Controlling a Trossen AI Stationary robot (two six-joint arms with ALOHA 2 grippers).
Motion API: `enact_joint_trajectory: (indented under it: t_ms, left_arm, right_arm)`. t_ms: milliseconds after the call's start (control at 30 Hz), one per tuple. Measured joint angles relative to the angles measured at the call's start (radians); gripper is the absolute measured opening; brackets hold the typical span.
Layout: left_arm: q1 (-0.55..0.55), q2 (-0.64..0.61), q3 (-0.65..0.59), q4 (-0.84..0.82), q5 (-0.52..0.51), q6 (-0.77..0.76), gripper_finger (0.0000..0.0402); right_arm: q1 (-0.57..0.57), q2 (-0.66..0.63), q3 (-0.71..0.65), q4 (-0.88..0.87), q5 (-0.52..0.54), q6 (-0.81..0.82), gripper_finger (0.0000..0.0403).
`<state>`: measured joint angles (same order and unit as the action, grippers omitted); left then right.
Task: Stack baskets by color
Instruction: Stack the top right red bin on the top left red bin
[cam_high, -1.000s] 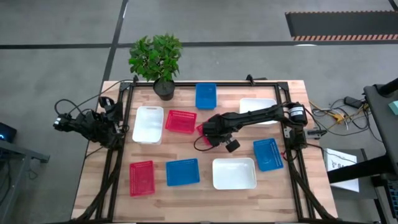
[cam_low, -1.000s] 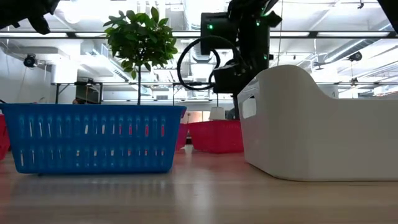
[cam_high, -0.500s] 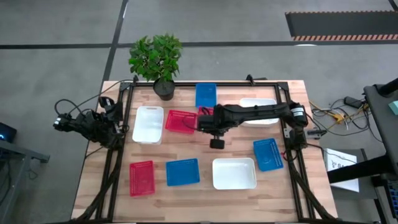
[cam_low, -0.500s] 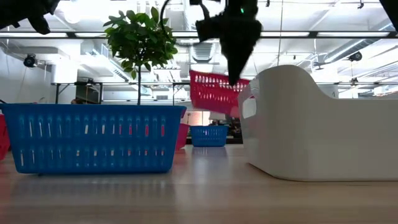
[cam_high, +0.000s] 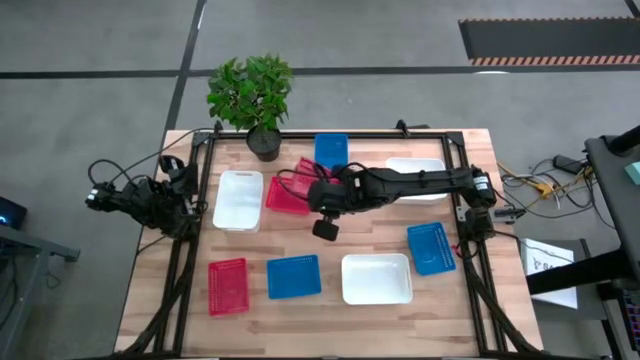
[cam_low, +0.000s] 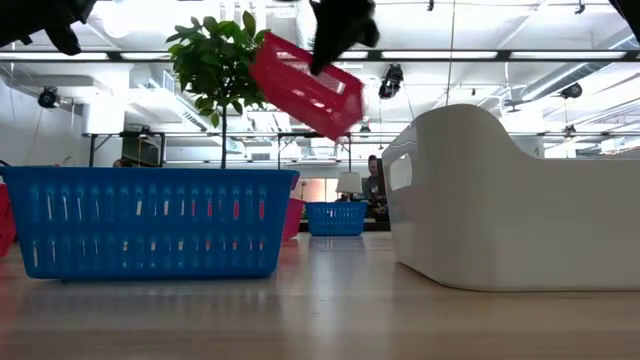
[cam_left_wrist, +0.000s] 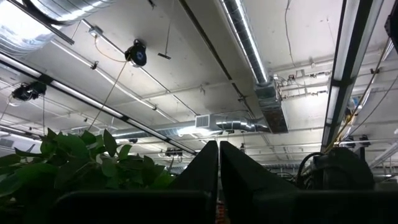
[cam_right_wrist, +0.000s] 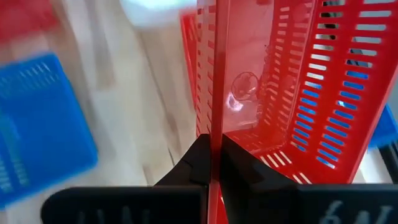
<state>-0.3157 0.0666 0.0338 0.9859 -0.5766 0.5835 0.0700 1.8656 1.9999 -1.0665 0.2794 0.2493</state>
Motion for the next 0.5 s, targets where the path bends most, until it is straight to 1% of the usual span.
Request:
enact_joint_trajectory:
  t_ms: [133, 300, 500]
  left_arm:
    - [0.0, 0.0, 0.0, 0.0, 0.0, 0.0, 0.0]
    - [0.0, 0.0, 0.0, 0.0, 0.0, 0.0, 0.0]
    - [0.0, 0.0, 0.0, 0.0, 0.0, 0.0, 0.0]
  right_arm:
    - [-0.008, 0.002, -0.006, 0.074, -0.013, -0.053, 0.0009]
    - [-0.012, 0.003, -0.018, 0.183, 0.031, -0.116, 0.0009]
    - [-0.022, 0.003, -0.095, 0.331, 0.028, -0.178, 0.0009]
